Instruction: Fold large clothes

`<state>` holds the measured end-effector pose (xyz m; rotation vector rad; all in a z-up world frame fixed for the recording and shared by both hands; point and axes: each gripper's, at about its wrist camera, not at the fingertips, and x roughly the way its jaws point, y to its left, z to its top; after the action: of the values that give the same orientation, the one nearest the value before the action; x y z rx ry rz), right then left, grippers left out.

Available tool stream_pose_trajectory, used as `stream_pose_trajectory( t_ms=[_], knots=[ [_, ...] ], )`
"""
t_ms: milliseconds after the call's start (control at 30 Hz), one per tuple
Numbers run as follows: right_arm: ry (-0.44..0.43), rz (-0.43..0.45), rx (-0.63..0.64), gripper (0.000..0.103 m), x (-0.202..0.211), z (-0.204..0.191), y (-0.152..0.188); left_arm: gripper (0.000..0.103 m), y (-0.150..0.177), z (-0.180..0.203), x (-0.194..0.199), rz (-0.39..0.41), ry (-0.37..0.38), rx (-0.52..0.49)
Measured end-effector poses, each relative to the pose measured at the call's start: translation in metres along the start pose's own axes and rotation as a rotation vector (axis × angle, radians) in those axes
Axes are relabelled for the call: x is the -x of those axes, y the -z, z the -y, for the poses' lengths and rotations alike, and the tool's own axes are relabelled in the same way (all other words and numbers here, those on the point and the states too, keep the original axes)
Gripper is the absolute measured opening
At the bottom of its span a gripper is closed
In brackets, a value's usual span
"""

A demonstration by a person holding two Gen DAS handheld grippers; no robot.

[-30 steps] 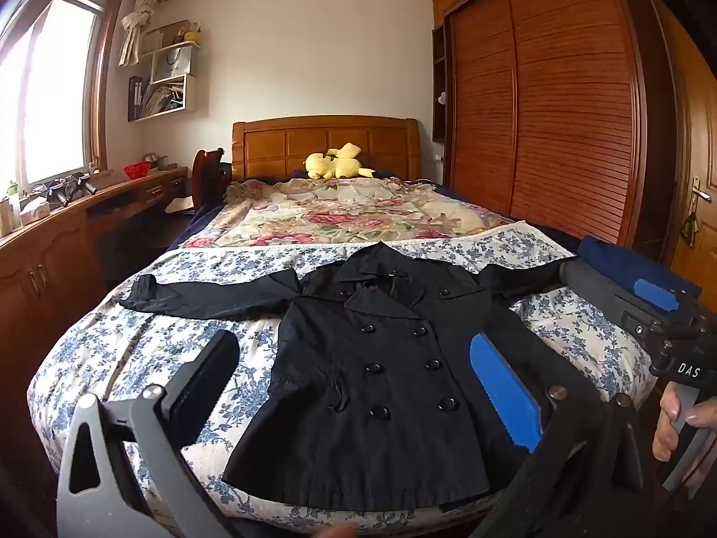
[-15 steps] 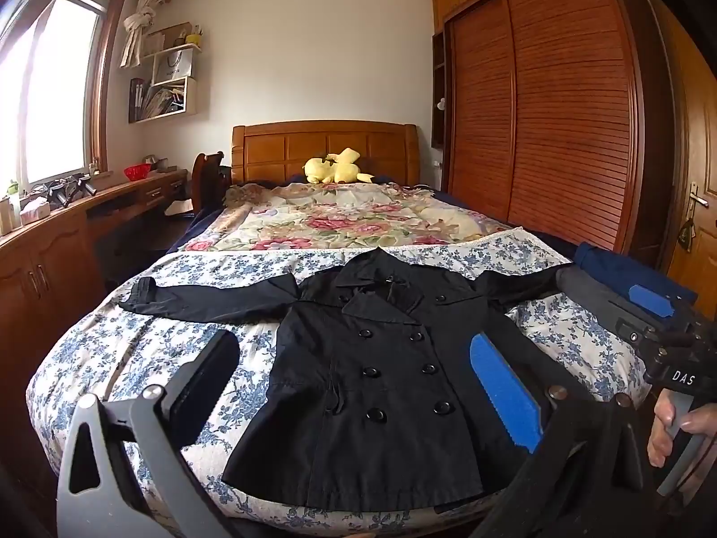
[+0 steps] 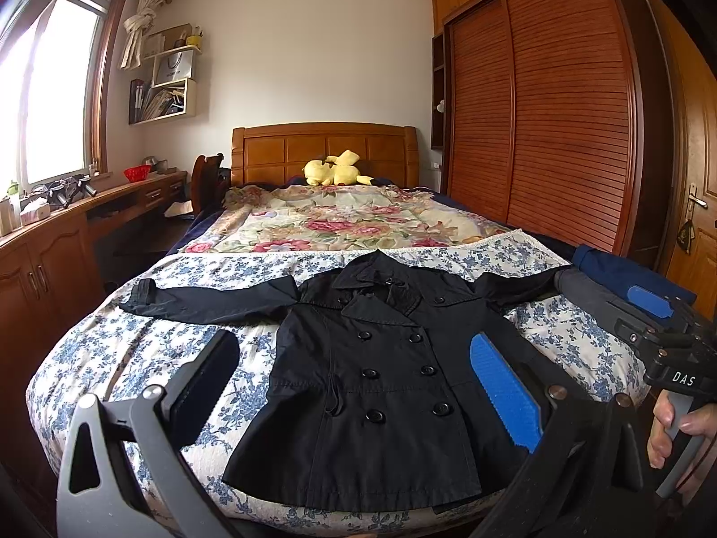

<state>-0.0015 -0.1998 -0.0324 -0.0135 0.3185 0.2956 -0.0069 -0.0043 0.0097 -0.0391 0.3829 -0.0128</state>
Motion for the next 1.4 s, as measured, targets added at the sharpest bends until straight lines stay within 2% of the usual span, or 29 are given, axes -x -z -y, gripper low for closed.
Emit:
stream_pose_trajectory(
  t_ms=[1400],
  knots=[
    [-0.002,0.003,-0.005,0.103,0.0015,-0.0006,-0.0007,0.103,0.0051,-0.0068,-0.0004,0.005,-0.001,0.002]
  ],
)
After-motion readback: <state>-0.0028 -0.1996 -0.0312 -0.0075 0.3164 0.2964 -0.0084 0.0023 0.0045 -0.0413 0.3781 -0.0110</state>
